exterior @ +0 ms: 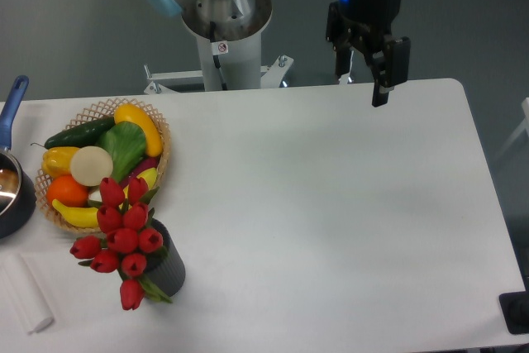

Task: Pick up the flowers from the vase
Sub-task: 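Move the open gripper down toward the red tulips in the grey vase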

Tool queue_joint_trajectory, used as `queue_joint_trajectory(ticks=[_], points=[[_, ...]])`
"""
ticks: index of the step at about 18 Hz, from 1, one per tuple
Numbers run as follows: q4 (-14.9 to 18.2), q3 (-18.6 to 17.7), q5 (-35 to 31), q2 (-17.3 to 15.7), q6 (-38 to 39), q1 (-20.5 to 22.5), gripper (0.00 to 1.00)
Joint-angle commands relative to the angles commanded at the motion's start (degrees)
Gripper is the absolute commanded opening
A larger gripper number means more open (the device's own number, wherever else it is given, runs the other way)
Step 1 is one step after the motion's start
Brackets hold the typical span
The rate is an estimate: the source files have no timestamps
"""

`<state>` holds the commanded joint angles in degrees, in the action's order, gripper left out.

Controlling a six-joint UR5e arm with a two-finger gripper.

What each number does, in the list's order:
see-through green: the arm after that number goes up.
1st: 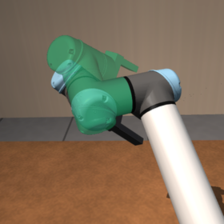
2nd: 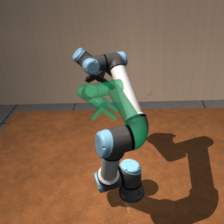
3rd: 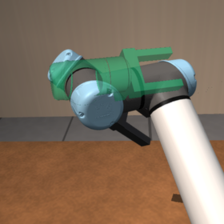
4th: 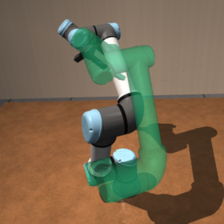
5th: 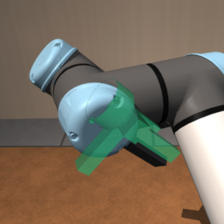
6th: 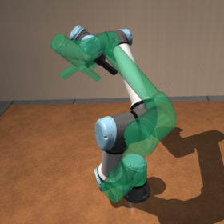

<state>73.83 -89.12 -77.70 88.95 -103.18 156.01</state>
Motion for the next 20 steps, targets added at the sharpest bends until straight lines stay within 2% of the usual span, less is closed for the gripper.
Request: queue_joint_trajectory(ticks=[2, 4, 8, 11, 14, 15, 17, 20], points=[[-0.09, -0.26, -0.09, -0.09, 0.00, -0.09, 1.00], [-0.09, -0.61, 3.32, -0.09, 0.35, -0.17, 1.00], [-0.52, -2.63, 6.32, -1.05, 7.45, 0.09, 1.00], [-5.08, -5.35, 9.23, -2.10, 16.92, -0.26, 1.00], [-12.02, -9.22, 9.23, -2.38, 31.95, -2.36, 1.00], [-14.30, -10.53, 9.14, -2.29, 34.43, -3.50, 1.00], [-17.74, -13.17, 9.32, -2.29, 36.03, -4.65, 1.00], [-18.46, -15.72, 12.99, -1.94, 36.12, -5.97, 1.00]])
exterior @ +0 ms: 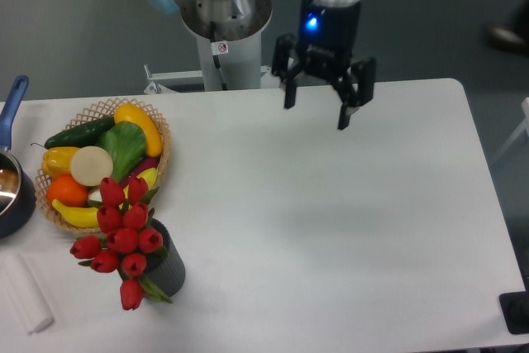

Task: Pick up the flowers from the vase
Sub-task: 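Move the open gripper down toward the red tulips in the grey vase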

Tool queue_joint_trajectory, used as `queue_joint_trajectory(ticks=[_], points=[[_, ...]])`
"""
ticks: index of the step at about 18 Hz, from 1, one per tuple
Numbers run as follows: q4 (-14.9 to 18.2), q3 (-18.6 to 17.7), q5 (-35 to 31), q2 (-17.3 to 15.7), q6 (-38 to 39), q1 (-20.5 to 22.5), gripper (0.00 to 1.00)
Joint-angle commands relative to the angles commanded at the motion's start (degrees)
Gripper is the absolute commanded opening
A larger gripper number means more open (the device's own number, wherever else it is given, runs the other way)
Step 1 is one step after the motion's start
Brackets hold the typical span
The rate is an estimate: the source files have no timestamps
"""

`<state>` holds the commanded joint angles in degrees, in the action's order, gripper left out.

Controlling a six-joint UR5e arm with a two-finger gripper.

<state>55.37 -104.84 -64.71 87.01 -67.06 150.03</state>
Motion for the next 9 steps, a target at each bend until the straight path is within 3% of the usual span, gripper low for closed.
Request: queue_joint_trajectory(ticks=[5, 9], points=[[-0.35, -5.01, 10.99, 0.79, 4.04, -2.20, 1.00], [-3.86, -6.07, 16.98, 3.77, 5.71, -3.51, 1.00]])
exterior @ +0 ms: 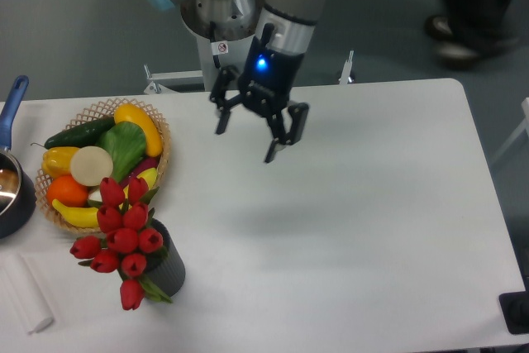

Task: Pick up the flowers from the vase
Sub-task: 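Move the open gripper down toward the red tulips in the grey vase, then lower the gripper around the tulip stems and close on them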

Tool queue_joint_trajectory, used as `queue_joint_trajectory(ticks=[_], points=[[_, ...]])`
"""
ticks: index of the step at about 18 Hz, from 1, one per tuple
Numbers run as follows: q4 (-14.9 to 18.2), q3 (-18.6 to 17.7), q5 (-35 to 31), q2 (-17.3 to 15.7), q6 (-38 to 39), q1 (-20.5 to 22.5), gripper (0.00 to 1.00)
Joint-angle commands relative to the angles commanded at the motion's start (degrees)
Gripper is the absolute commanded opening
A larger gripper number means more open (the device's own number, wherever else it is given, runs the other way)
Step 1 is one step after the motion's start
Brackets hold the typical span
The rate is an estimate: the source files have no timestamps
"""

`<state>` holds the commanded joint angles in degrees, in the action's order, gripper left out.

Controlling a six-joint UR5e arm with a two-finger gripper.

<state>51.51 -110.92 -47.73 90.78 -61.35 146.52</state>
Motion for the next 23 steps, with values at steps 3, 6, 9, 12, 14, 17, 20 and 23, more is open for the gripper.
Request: queue_joint_trajectory(ticks=[3, 6, 9, 12, 14, 17, 20, 23], points=[[-5.01, 1.66, 0.18, 5.53, 0.00, -4.83, 1.00], [-5.55, 3.86, 0.44, 9.23, -0.17, -6.94, 1.00], [-5.81, 4.56, 2.19, 10.99, -0.17, -7.74, 1.00], [-7.65, 5.27, 4.04, 12.58, -0.17, -8.62, 1.00], [-7.66, 5.36, 4.05, 12.75, -0.17, -8.89, 1.00], [-7.66, 7.20, 4.13, 14.51, 0.17, -10.20, 1.00], [-7.66, 9.04, 4.57, 15.83, 0.87, -11.00, 1.00], [-7.66, 10.28, 4.57, 16.53, 2.29, -11.43, 1.00]])
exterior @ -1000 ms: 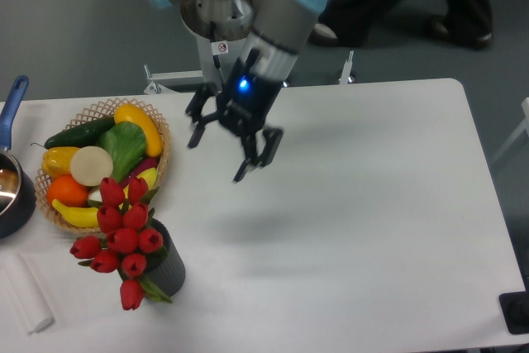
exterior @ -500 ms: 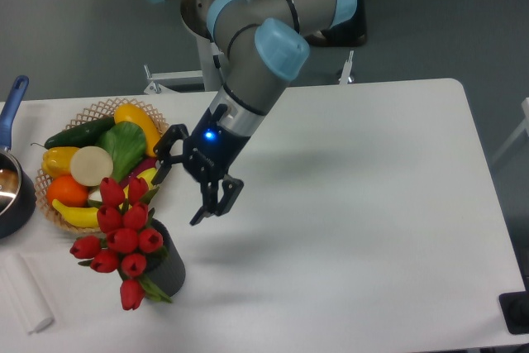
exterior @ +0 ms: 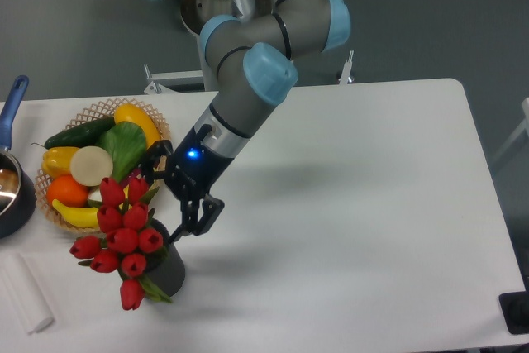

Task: Pick up the flowers from the vase
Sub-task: 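Lower the gripper around the tulip stems and close on them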

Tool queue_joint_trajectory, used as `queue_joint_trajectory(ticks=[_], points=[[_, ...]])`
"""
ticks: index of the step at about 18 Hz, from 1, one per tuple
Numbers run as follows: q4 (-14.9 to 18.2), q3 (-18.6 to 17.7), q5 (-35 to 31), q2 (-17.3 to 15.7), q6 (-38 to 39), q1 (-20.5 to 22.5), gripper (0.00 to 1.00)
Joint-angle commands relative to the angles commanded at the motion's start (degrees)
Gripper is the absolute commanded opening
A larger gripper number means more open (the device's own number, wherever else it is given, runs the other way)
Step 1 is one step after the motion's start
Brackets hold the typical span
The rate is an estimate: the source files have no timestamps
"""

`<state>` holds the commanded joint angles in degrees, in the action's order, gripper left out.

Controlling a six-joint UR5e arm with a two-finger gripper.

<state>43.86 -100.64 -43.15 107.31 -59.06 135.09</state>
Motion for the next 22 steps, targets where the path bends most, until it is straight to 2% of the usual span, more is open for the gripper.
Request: queue_joint_trajectory(ticks=[3, 22], points=[[0.00, 0.97, 0.00, 1.06, 0.00, -1.23, 1.00], [0.00, 3.34, -0.09, 3.61, 0.18, -2.37, 1.00]])
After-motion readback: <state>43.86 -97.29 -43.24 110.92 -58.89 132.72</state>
